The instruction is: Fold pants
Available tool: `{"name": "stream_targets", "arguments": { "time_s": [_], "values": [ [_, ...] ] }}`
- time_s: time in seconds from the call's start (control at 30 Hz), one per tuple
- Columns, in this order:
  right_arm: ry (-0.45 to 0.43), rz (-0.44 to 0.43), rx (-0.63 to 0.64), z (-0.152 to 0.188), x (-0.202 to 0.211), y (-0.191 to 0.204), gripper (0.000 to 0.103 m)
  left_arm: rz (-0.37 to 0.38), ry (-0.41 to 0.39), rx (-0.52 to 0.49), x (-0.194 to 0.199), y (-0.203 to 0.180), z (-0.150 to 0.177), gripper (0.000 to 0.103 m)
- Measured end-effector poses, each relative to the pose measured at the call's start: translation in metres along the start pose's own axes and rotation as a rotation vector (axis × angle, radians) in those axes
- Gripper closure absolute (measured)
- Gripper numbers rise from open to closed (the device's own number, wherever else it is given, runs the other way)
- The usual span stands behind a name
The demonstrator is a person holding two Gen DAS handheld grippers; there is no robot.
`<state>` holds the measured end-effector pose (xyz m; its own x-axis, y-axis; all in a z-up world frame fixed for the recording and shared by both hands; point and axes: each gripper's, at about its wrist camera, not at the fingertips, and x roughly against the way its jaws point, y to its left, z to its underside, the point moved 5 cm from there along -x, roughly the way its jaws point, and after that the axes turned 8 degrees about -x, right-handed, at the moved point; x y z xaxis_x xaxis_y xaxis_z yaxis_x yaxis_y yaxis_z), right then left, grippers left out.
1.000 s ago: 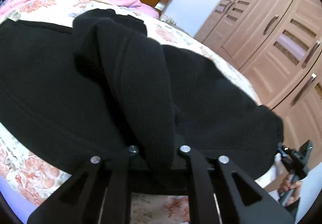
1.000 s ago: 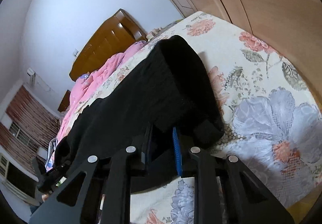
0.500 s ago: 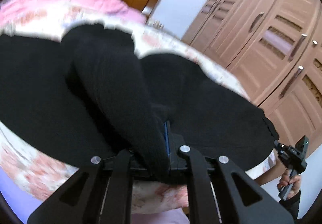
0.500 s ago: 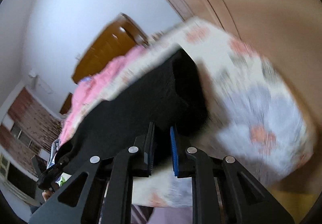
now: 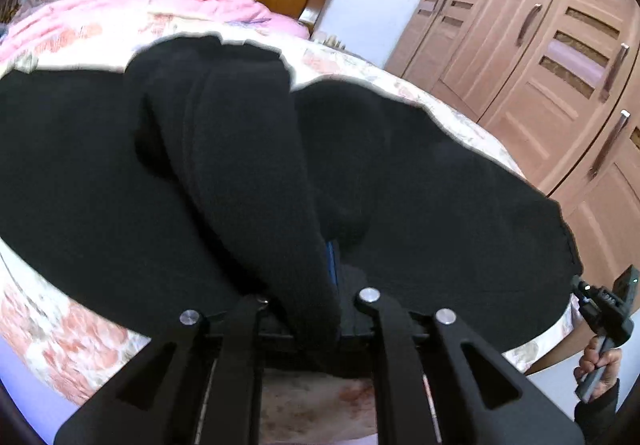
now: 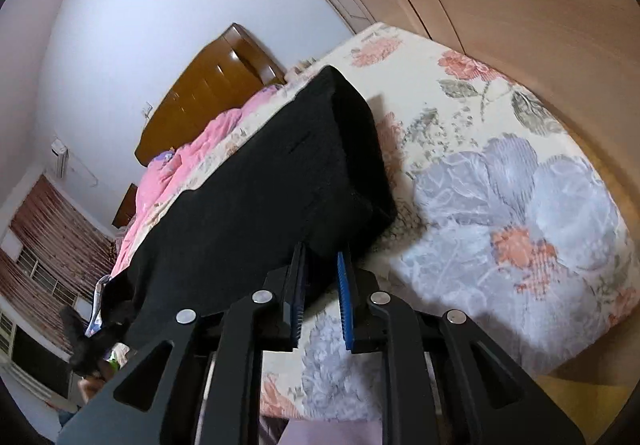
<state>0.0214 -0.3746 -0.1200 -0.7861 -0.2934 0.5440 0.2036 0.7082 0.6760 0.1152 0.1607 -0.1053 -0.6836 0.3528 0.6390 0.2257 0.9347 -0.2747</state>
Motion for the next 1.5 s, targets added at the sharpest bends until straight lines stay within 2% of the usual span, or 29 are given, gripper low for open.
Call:
{"name": "stream_targets", "arguments": {
  "time_s": [0.03,0.07,0.1,0.13,0.17,0.2,0.27,0.33,0.43,0.53,0.63,0.67,0.77,0.83,0.87,0.9,0.97,1.1,1.17,1.2,1.3,1.4,1.5],
  "values": [
    [-0.002,0.021,0.028,-0.001,0.003,0.004,0.082,0.013,-0.006,0.006,0.002,0.001,0.002,0.089],
    [0.000,0.034,0.055,-0.002,0.006,0.008,0.072,0.029,-0.009,0.013,0.005,0.003,0.001,0.081],
    [-0.001,0.049,0.065,-0.003,0.009,0.011,0.067,0.024,-0.015,0.015,0.010,0.004,0.000,0.070],
    [-0.016,0.085,0.075,-0.005,0.016,0.012,0.052,0.002,-0.035,0.014,0.018,0.006,-0.002,0.040],
    [-0.035,0.100,0.082,-0.007,0.023,0.015,0.043,-0.037,-0.099,0.014,0.036,0.009,-0.008,0.023],
    [-0.065,0.096,0.092,-0.010,0.032,0.018,0.042,-0.072,-0.168,0.016,0.054,0.011,-0.015,0.020],
    [-0.161,0.107,0.164,-0.015,0.051,0.037,0.039,-0.119,-0.253,-0.013,0.082,0.008,-0.032,0.017],
    [-0.193,0.119,0.281,-0.018,0.052,0.068,0.031,-0.111,-0.296,-0.081,0.096,-0.009,-0.060,0.014],
    [-0.152,0.083,0.404,-0.022,0.025,0.109,0.024,-0.122,-0.254,-0.187,0.080,-0.043,-0.097,0.009],
    [-0.056,0.078,0.488,-0.026,-0.025,0.144,0.019,-0.029,-0.116,-0.241,0.025,-0.086,-0.126,0.008],
    [0.069,0.116,0.471,-0.033,-0.082,0.155,0.017,0.047,0.083,-0.259,-0.057,-0.123,-0.134,0.008],
    [0.100,0.136,0.457,-0.035,-0.097,0.153,0.017,0.055,0.115,-0.273,-0.075,-0.130,-0.133,0.008],
    [0.139,0.277,0.467,-0.046,-0.132,0.134,0.016,-0.003,0.216,-0.338,-0.133,-0.140,-0.125,0.008],
    [0.149,0.380,0.474,-0.054,-0.147,0.106,0.016,-0.118,0.279,-0.345,-0.168,-0.121,-0.116,0.008],
    [0.139,0.341,0.464,-0.056,-0.144,0.099,0.017,-0.116,0.260,-0.348,-0.173,-0.112,-0.114,0.006],
    [0.125,0.305,0.451,-0.057,-0.140,0.097,0.017,-0.099,0.219,-0.366,-0.171,-0.110,-0.115,0.005],
    [0.121,0.312,0.462,-0.057,-0.137,0.095,0.017,-0.083,0.211,-0.368,-0.167,-0.107,-0.115,0.005],
    [0.123,0.399,0.495,-0.053,-0.146,0.104,0.017,-0.102,0.194,-0.371,-0.148,-0.106,-0.117,0.006],
    [0.116,0.461,0.453,-0.053,-0.140,0.116,0.015,-0.078,0.128,-0.386,-0.124,-0.110,-0.127,0.005],
    [0.115,0.444,0.438,-0.052,-0.139,0.124,0.015,-0.085,0.094,-0.389,-0.112,-0.108,-0.138,0.003],
    [0.137,0.291,0.483,-0.043,-0.147,0.168,0.015,-0.131,0.061,-0.335,-0.093,-0.088,-0.166,0.002],
    [0.151,0.236,0.584,-0.027,-0.169,0.211,0.015,-0.179,0.120,-0.229,-0.096,-0.049,-0.190,0.002],
    [0.190,0.175,0.633,-0.007,-0.193,0.242,0.015,-0.299,0.171,-0.185,-0.092,-0.005,-0.203,0.002]
  ]
}}
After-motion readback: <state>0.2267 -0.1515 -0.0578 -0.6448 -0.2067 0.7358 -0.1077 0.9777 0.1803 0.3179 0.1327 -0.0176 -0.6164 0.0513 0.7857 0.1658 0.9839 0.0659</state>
